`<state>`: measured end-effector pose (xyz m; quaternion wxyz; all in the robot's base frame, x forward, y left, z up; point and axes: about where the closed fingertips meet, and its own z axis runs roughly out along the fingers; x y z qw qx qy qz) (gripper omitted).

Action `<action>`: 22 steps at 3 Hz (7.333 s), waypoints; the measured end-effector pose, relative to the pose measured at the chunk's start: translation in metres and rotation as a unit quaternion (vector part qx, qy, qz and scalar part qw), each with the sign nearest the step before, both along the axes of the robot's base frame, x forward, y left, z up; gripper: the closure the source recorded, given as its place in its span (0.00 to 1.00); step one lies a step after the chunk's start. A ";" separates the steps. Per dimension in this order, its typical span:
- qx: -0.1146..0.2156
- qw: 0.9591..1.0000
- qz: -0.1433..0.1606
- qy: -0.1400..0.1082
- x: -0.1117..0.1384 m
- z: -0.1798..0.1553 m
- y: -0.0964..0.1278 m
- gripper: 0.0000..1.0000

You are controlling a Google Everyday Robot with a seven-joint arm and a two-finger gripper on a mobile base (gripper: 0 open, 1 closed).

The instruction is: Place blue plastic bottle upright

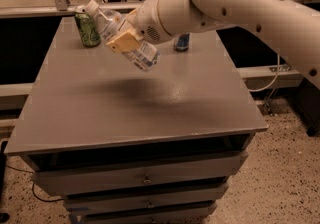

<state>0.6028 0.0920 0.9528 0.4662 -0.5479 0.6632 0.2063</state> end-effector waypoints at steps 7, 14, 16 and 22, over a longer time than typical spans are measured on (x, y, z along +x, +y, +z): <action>0.233 0.971 -0.032 -0.039 -0.009 0.029 -0.153 1.00; 0.377 0.923 0.075 0.024 -0.037 -0.029 -0.211 0.84; 0.367 0.925 0.087 0.036 -0.043 -0.043 -0.206 0.38; 0.253 0.965 0.063 0.036 -0.071 -0.002 -0.274 0.00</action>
Offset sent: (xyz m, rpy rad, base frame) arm 0.0077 -0.0744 0.0359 0.5861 -0.1027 0.1610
